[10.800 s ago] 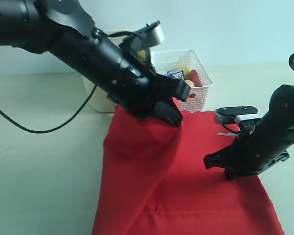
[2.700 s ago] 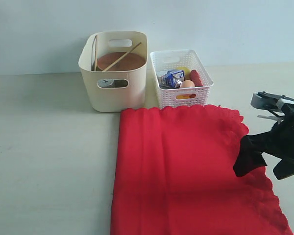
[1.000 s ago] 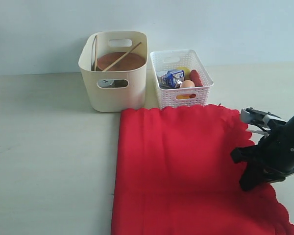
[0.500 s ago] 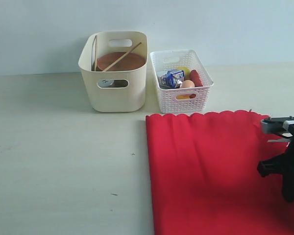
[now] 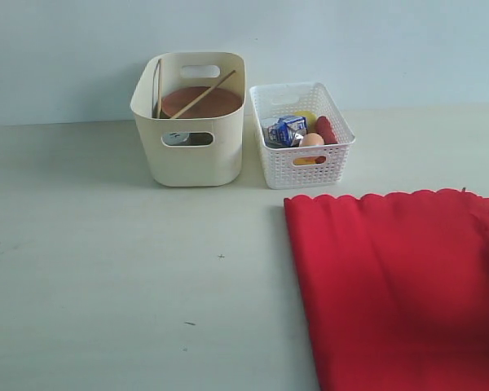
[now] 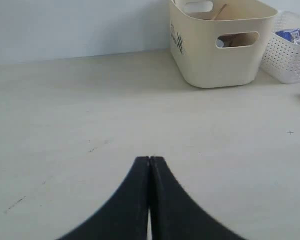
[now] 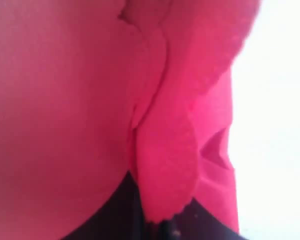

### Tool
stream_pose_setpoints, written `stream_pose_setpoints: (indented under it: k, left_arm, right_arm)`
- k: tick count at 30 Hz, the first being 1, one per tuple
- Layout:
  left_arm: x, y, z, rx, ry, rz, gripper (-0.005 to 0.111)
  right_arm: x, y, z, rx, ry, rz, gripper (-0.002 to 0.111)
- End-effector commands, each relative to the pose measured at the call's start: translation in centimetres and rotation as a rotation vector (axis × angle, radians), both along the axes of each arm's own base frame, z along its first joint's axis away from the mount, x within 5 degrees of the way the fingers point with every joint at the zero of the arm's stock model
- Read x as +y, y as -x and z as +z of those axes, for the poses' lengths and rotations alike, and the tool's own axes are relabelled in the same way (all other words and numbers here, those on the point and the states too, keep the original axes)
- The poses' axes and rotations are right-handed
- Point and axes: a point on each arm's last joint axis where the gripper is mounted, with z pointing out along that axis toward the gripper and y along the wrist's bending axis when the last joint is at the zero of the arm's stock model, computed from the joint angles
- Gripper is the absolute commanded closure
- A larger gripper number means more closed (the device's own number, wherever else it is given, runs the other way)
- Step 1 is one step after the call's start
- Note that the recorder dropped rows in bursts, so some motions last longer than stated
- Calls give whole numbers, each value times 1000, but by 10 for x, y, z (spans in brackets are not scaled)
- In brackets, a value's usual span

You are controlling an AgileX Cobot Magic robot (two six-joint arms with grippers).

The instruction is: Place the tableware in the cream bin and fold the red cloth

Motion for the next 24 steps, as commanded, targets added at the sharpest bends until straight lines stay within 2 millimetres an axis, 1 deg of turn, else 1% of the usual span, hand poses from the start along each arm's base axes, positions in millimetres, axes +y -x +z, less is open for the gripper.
stream_pose_setpoints:
  k: [1,2,3,4,6,8,11,14,24]
  left_arm:
    - [0,0,0,-10,5,5,107]
    - [0,0,0,-10,5,5,107]
    - [0,0,0,-10,5,5,107]
    - [0,0,0,-10,5,5,107]
    - [0,0,0,-10,5,5,107]
    - [0,0,0,-10,5,5,107]
    - [0,0,0,-10,5,5,107]
    - [0,0,0,-10,5,5,107]
    - [0,0,0,-10,5,5,107]
  right_arm:
    - [-29,2,6,-40,25,-88,108]
    - [-35,1,7,-46,28,-107,108]
    - [-45,0,11,-57,31,-143,108]
    - [-50,0,13,-62,33,-159,108]
    - [-68,-1,17,-75,38,-209,108]
    - [-84,-3,14,-68,35,-255,108]
    - [-99,-6,3,-45,-22,-298,108]
    - [-119,-11,-2,-45,-57,-341,108]
    - [-161,-17,-1,-148,-139,-452,108]
